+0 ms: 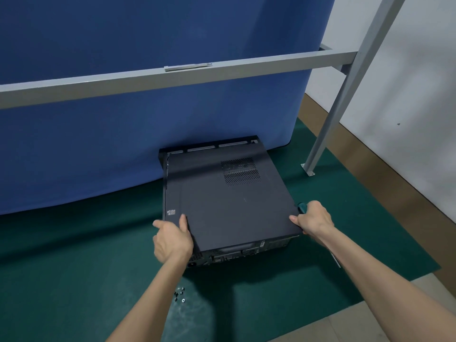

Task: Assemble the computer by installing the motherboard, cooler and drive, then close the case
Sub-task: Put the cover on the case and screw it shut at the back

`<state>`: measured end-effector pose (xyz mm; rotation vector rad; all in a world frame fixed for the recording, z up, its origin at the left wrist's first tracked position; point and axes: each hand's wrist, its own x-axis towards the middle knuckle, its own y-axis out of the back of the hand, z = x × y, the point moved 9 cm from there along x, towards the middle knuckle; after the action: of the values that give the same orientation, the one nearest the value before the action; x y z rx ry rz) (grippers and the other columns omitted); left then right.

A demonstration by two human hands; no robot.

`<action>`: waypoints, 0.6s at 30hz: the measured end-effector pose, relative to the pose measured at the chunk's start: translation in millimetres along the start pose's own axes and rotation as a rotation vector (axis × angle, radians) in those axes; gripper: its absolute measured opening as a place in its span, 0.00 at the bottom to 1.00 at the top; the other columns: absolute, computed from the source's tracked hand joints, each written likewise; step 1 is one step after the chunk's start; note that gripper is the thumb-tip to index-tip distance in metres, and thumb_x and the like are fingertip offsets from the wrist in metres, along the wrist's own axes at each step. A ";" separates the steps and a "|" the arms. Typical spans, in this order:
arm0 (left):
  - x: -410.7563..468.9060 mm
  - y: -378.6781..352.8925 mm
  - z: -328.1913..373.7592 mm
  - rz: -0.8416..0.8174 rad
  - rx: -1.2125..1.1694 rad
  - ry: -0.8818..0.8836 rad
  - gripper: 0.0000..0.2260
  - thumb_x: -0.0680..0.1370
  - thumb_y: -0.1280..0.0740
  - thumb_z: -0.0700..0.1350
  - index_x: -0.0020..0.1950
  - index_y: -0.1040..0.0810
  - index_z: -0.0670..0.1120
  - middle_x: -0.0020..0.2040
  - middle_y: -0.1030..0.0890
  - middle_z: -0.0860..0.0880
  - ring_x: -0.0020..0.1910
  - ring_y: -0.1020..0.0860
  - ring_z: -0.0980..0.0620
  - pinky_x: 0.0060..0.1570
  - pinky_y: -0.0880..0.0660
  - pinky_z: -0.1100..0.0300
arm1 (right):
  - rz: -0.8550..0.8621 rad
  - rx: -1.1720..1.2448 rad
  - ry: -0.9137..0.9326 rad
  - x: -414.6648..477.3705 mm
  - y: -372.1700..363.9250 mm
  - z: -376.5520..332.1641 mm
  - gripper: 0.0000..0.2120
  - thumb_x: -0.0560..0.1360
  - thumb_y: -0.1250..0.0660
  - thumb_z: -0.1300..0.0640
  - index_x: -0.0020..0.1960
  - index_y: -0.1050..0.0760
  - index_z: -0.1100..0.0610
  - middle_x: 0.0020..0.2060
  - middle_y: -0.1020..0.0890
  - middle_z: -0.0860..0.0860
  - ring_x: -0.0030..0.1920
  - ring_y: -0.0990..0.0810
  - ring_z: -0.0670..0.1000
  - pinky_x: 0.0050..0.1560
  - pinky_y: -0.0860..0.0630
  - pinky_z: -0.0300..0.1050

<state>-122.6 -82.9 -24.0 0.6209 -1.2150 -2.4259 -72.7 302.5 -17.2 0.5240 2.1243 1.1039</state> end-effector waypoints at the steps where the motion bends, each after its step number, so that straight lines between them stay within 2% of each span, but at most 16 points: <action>1: -2.3 1.8 -3.0 0.017 -0.009 -0.012 0.24 0.79 0.42 0.57 0.59 0.37 0.35 0.48 0.21 0.34 0.51 0.23 0.36 0.39 0.32 0.50 | 0.012 0.003 0.002 -1.1 0.6 0.5 0.19 0.75 0.29 0.52 0.37 0.37 0.57 0.35 0.26 0.53 0.39 0.24 0.57 0.36 0.32 0.45; 7: -8.4 4.2 -20.9 0.043 -0.035 -0.019 0.22 0.79 0.41 0.57 0.55 0.36 0.37 0.47 0.21 0.34 0.48 0.23 0.36 0.38 0.34 0.52 | 0.046 -0.024 0.008 -9.1 -13.1 5.4 0.20 0.76 0.30 0.52 0.36 0.39 0.57 0.34 0.30 0.51 0.34 0.31 0.52 0.32 0.37 0.46; 11: -9.8 0.9 -18.2 0.045 0.004 -0.058 0.21 0.80 0.42 0.56 0.56 0.37 0.37 0.47 0.22 0.34 0.50 0.24 0.36 0.38 0.34 0.51 | 0.068 -0.033 0.035 -9.5 -11.3 -0.1 0.21 0.76 0.31 0.52 0.36 0.41 0.57 0.35 0.30 0.51 0.40 0.29 0.56 0.37 0.35 0.47; 14: -8.9 -1.0 -12.4 0.018 0.074 -0.076 0.20 0.79 0.42 0.56 0.57 0.37 0.39 0.49 0.22 0.35 0.50 0.25 0.37 0.39 0.33 0.50 | 0.084 -0.052 0.051 -12.5 -8.9 -7.4 0.18 0.77 0.31 0.53 0.45 0.41 0.58 0.42 0.28 0.54 0.47 0.25 0.60 0.41 0.33 0.48; 16: -6.3 0.6 -10.7 0.012 0.133 -0.074 0.21 0.78 0.40 0.56 0.60 0.36 0.40 0.57 0.28 0.35 0.51 0.27 0.36 0.39 0.32 0.50 | 0.092 -0.091 0.064 -14.4 -9.4 -11.5 0.20 0.77 0.32 0.54 0.51 0.44 0.59 0.46 0.24 0.58 0.51 0.23 0.62 0.41 0.32 0.50; 18: -3.3 4.0 -8.8 0.016 0.222 -0.085 0.22 0.77 0.38 0.57 0.62 0.35 0.43 0.61 0.37 0.37 0.54 0.31 0.37 0.36 0.33 0.51 | 0.098 -0.136 0.071 -15.4 -9.7 -14.4 0.19 0.77 0.33 0.54 0.53 0.43 0.59 0.50 0.22 0.59 0.52 0.22 0.62 0.42 0.32 0.50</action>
<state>-114.8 -89.3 -24.6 0.5716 -1.5324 -2.3444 -72.9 279.6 -13.3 0.5367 2.0841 1.3289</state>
